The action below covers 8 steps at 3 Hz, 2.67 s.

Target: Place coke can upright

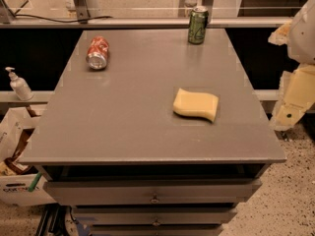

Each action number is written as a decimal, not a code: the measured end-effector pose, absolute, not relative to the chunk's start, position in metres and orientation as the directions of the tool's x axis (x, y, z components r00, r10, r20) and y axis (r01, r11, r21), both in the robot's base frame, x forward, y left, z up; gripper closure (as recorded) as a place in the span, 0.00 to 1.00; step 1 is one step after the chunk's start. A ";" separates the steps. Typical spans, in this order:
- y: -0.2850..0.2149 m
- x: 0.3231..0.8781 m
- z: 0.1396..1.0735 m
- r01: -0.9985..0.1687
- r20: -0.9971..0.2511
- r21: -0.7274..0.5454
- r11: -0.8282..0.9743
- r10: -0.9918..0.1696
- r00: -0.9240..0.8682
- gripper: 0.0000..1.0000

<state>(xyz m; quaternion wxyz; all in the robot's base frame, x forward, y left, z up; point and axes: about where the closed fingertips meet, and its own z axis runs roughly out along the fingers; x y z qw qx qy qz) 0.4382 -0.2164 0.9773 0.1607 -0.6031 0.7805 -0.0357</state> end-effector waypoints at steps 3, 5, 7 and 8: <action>-0.148 0.456 0.993 -0.948 -0.379 -0.207 0.242 -0.913 -0.150 0.00; -0.132 0.465 0.992 -0.948 -0.391 -0.179 0.264 -0.903 -0.178 0.00; -0.073 0.531 0.980 -0.945 -0.429 -0.135 0.298 -0.877 -0.216 0.00; -0.048 0.560 0.975 -0.951 -0.457 -0.124 0.284 -0.867 -0.199 0.00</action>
Offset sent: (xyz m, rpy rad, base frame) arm 0.0180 0.0869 0.0140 0.1687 0.0145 0.0698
